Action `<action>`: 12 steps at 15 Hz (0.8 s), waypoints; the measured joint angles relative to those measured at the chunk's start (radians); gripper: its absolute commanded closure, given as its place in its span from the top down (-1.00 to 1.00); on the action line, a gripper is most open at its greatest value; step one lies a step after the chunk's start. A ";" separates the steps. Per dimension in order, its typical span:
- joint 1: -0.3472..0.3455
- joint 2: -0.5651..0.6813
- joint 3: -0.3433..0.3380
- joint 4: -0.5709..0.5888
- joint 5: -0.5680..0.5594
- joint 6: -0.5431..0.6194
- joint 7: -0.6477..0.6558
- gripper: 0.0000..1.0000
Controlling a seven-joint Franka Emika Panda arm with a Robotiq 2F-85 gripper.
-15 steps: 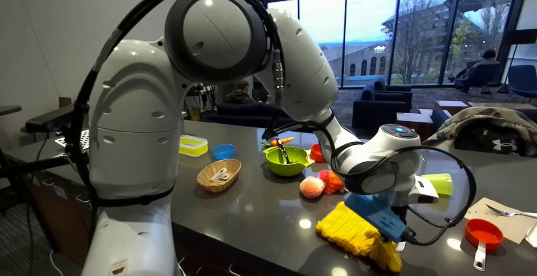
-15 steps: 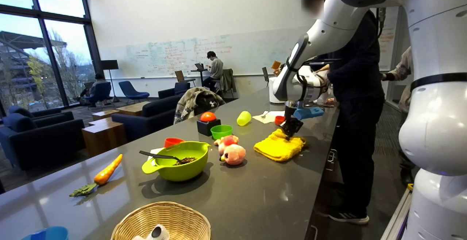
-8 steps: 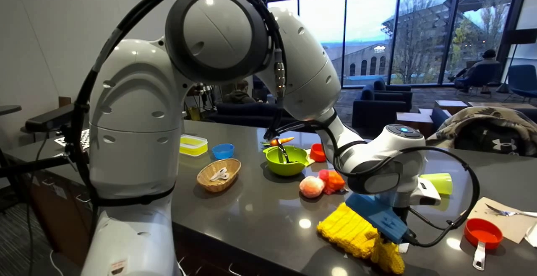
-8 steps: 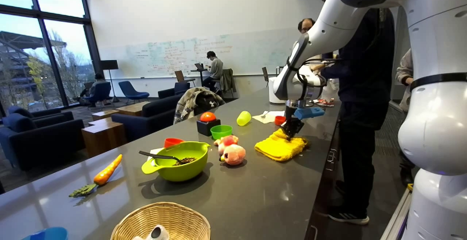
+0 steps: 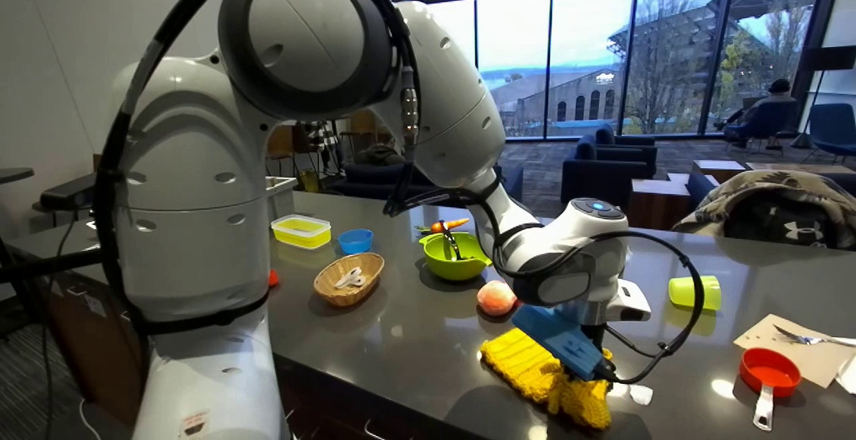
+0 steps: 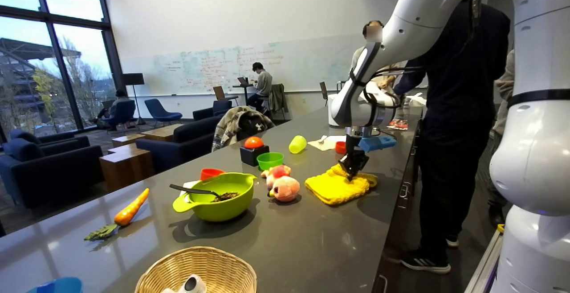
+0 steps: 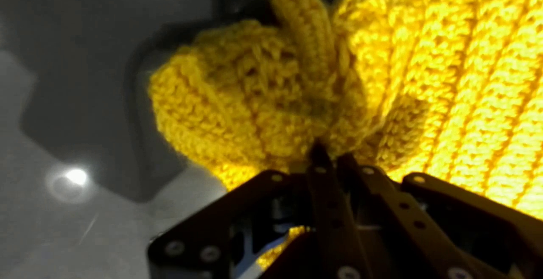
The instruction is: Use the yellow towel to wipe the surface
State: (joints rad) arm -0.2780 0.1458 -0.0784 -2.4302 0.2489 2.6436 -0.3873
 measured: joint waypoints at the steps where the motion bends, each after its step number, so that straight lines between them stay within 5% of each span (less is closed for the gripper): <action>1: 0.012 -0.018 0.002 -0.025 0.000 0.007 0.000 -0.96; 12: 0.224 -0.239 0.056 -0.329 0.005 0.080 0.003 -0.96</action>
State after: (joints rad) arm -0.0540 -0.0930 -0.0229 -2.7588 0.2537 2.7231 -0.3846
